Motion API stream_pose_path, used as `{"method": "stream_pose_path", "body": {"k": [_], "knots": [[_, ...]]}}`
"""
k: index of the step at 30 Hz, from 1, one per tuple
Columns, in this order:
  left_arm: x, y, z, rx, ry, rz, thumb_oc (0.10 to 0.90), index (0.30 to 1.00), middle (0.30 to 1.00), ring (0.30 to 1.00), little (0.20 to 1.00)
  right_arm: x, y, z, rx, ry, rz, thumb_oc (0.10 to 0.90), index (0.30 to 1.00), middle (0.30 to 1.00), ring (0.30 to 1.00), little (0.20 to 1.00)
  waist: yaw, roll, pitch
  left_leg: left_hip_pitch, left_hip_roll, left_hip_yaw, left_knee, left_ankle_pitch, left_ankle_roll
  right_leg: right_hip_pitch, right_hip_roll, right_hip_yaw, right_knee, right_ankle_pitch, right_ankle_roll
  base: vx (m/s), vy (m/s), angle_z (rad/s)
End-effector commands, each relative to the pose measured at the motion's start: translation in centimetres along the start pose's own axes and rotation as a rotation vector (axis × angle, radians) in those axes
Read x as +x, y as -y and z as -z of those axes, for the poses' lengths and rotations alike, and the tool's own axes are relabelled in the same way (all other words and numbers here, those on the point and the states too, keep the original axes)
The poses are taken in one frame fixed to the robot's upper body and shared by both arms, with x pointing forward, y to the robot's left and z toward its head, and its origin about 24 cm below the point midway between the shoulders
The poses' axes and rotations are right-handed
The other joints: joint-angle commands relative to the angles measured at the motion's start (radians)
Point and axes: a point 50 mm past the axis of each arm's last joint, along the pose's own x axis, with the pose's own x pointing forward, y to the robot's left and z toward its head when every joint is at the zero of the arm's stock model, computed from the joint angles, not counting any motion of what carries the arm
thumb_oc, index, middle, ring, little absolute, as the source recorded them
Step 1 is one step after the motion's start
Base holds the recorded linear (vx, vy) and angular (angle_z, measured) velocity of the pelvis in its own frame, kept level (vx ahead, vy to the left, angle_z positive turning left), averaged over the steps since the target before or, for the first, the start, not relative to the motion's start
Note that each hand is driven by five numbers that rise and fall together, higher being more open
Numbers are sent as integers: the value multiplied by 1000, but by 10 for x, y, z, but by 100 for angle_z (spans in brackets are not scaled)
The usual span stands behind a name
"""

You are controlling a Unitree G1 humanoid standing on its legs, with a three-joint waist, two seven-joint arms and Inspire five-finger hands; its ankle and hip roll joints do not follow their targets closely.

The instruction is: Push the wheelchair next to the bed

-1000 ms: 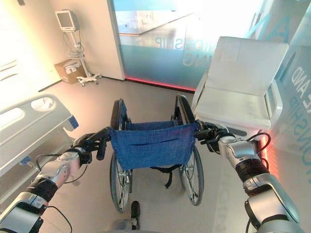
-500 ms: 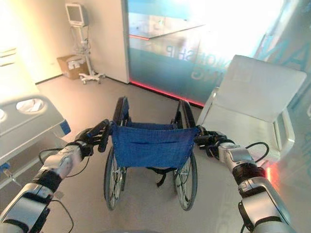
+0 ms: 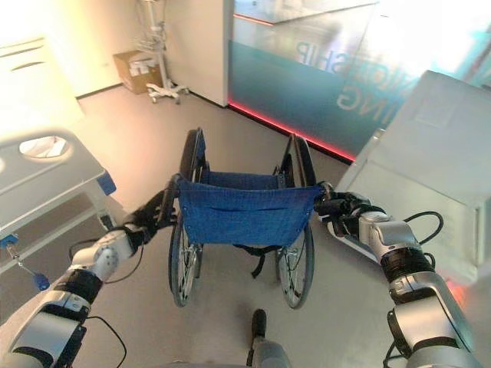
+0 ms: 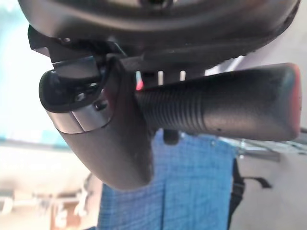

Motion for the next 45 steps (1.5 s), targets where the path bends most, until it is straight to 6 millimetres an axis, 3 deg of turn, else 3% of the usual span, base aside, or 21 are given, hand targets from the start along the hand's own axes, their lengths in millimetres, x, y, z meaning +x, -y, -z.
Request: {"method": "stream_pose_path", "body": {"k": [1,3,4,5,8,9,15,17,18,20,24,28,31,32,33,34,36,38,41,43,45], "knots": [[-3,48,-21,46,94,195,400,300,300,300,300,0,-101,-39,23,120,-466,400,300,300,300,300,61,48,-83,39,68,177,115,74,-70,-62,4,23,64,112,-41,281,-331,82],[-3,47,-22,46,97,185,400,300,300,300,300,-1,-103,-39,23,117,-467,400,300,300,300,300,57,56,-96,30,90,179,158,157,-96,-42,24,10,61,91,-64,244,-324,75],[-3,47,-24,38,102,183,400,300,300,300,300,-2,-106,-38,22,121,-464,400,300,300,300,300,58,50,-96,-33,104,208,307,259,-129,2,32,-14,52,61,-96,192,-337,51],[-4,47,-26,30,108,181,400,300,300,300,300,-2,-109,-37,15,127,-465,400,300,300,300,300,60,44,-89,-93,101,232,410,285,-139,26,31,-31,51,43,-115,208,-378,63],[-4,47,-32,19,130,178,400,300,300,300,300,-3,-115,-37,10,144,-456,400,300,300,300,300,65,40,-65,-239,107,307,602,290,-154,75,33,-72,67,4,-152,163,-258,27],[-5,48,-34,17,136,179,400,300,300,300,300,-4,-118,-37,10,149,-455,400,300,300,300,300,68,44,-58,-262,111,317,603,274,-151,89,34,-83,69,-4,-154,197,-198,14],[-3,44,-42,15,160,192,400,300,300,300,300,-5,-126,-49,-14,159,-459,400,300,300,300,300,90,77,-40,-215,91,375,273,245,-137,160,78,-92,69,-60,-146,273,-41,1],[-3,47,-41,16,165,211,400,300,300,300,300,-4,-128,-51,-19,151,-449,400,300,300,300,300,120,96,-41,-286,60,397,53,312,-150,221,130,-73,39,-81,-149,365,10,1],[-3,47,-40,16,166,213,400,300,300,300,300,-4,-127,-51,-18,150,-448,400,300,300,300,300,124,96,-40,-294,57,401,33,322,-151,229,134,-70,35,-84,-149,427,-20,2],[-7,49,-39,15,180,231,400,300,300,300,300,-3,-122,-46,-19,143,-437,400,300,300,300,300,155,104,-40,-376,58,455,-104,421,-165,296,179,-58,18,-110,-160,443,-25,-7],[-14,48,-45,10,201,227,400,300,300,300,300,0,-110,-37,-22,137,-419,400,300,300,300,300,181,108,-52,-419,57,512,-147,444,-163,343,203,-65,36,-168,-174,398,9,-19],[-13,31,-58,18,277,68,400,300,300,300,300,6,-111,-33,14,127,-368,400,300,300,300,300,226,74,-87,-383,24,522,-87,326,-78,389,165,-83,100,-256,-159,418,30,-45],[-10,25,-63,73,307,-13,400,300,300,300,300,10,-109,-30,46,130,-335,400,300,300,300,300,249,52,-107,-357,7,515,-76,284,-38,411,116,-126,158,-247,-124,357,70,-16],[-9,21,-65,115,311,-63,511,467,467,467,467,11,-111,-28,67,136,-313,400,300,300,300,300,256,40,-119,-331,-9,501,-83,269,-12,394,74,-159,246,-179,-81,414,155,-3],[-8,18,-66,156,306,-104,703,754,754,754,754,11,-109,-26,86,145,-290,400,300,300,300,300,258,40,-124,-315,-18,481,-83,259,1,368,40,-167,338,-126,-59,409,199,-2],[-7,15,-64,178,298,-129,800,900,900,900,900,11,-107,-24,99,153,-274,400,300,300,300,300,254,47,-124,-295,-18,459,-83,254,5,330,12,-165,443,-81,-48,316,193,3],[-6,11,-63,206,282,-149,800,900,900,900,900,9,-103,-24,132,166,-248,400,300,300,300,300,233,64,-118,-258,-18,415,-71,234,13,243,-2,-136,647,-32,-38,255,165,3],[-5,10,-63,210,276,-157,800,900,900,900,900,8,-104,-27,160,178,-230,400,300,300,300,300,217,77,-109,-221,-13,401,-65,214,18,170,-32,-130,699,-22,-49,241,91,31],[-6,5,-69,213,273,-178,800,900,900,900,900,7,-104,-40,181,204,-200,400,300,300,300,300,221,88,-95,-190,1,386,-54,192,4,159,-82,-182,478,-77,-75,205,-50,52],[-8,-3,-71,198,283,-197,800,900,900,900,900,6,-102,-46,180,226,-180,400,300,300,300,300,216,89,-77,-163,10,372,-53,184,-18,143,-85,-197,283,-55,-69,122,-134,24],[-10,-6,-71,181,291,-210,800,900,900,900,900,5,-99,-49,181,236,-170,400,300,300,300,300,205,91,-70,-152,17,369,-56,181,-25,117,-81,-189,202,-22,-62,111,-116,16]]}}
